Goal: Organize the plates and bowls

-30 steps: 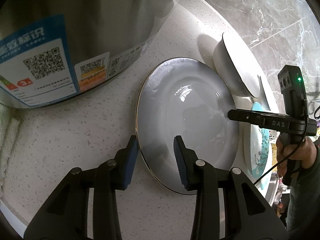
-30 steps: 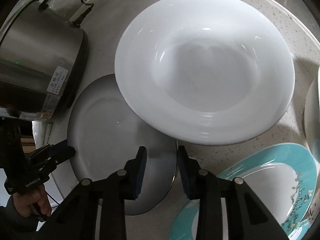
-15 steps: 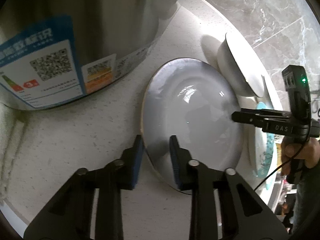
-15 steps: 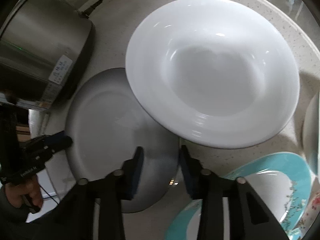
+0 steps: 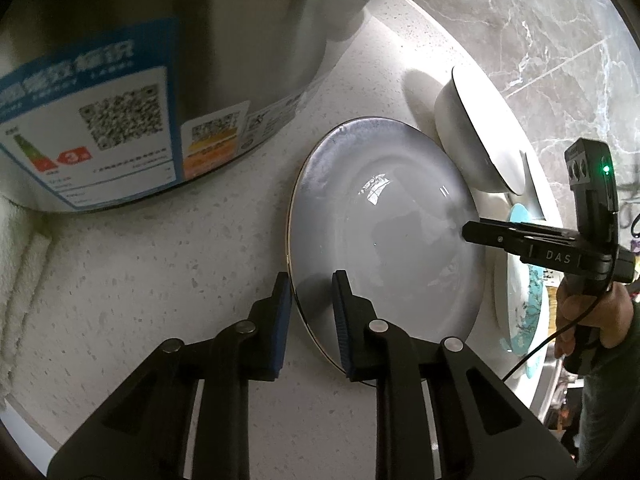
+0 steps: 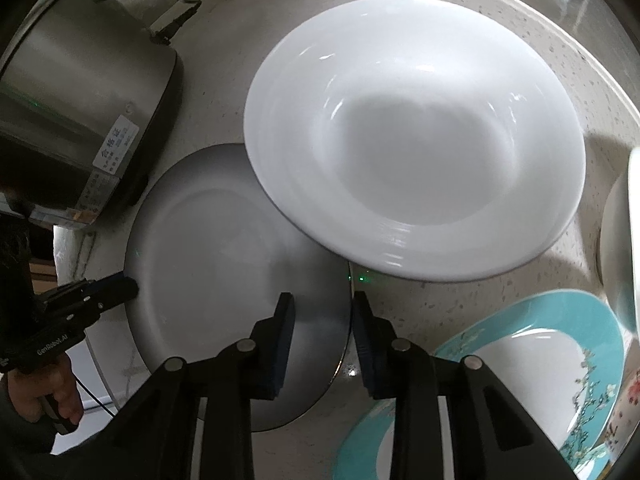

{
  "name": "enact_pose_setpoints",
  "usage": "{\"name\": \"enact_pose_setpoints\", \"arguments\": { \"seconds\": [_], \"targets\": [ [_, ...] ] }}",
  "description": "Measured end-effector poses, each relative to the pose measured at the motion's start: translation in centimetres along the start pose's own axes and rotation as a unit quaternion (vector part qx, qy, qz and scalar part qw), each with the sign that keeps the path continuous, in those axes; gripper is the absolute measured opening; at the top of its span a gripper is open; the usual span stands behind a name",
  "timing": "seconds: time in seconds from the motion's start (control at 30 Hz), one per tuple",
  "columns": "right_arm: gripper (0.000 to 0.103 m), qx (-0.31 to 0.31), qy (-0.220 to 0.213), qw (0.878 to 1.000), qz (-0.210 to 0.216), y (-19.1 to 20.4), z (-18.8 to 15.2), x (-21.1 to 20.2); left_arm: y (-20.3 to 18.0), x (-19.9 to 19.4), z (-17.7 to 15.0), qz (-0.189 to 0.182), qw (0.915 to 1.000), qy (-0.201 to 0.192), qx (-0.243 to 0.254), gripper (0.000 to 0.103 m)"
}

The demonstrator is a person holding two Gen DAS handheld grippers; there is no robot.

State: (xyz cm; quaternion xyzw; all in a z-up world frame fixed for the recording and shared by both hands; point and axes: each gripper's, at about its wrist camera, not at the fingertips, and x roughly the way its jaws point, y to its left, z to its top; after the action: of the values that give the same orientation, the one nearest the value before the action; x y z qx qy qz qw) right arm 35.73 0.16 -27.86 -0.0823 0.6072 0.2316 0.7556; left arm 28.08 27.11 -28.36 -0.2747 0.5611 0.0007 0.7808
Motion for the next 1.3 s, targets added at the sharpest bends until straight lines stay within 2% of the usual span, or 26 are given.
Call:
{"name": "enact_pose_setpoints", "arguments": {
  "seconds": [0.13,0.73,1.0,1.3],
  "targets": [
    [0.029,0.007,0.000,1.000,0.011,-0.3,-0.6,-0.1,0.4,-0.2,-0.1,-0.005,1.0000,0.004,-0.003,0.017],
    [0.029,0.014,-0.018,1.000,0.005,0.0,-2.3,-2.1,-0.7,-1.6,-1.2,-0.007,0.9998,0.006,0.020,0.016],
    [0.028,0.031,-0.023,0.999,0.010,-0.1,-5.0,-3.1,-1.5,-2.6,-2.6,-0.005,0.9991,0.019,0.037,0.016],
    [0.027,0.067,-0.023,0.997,0.019,0.7,-10.3,-4.5,-2.2,-4.0,-5.2,-0.007,0.9964,0.044,0.071,0.016]
  ]
}}
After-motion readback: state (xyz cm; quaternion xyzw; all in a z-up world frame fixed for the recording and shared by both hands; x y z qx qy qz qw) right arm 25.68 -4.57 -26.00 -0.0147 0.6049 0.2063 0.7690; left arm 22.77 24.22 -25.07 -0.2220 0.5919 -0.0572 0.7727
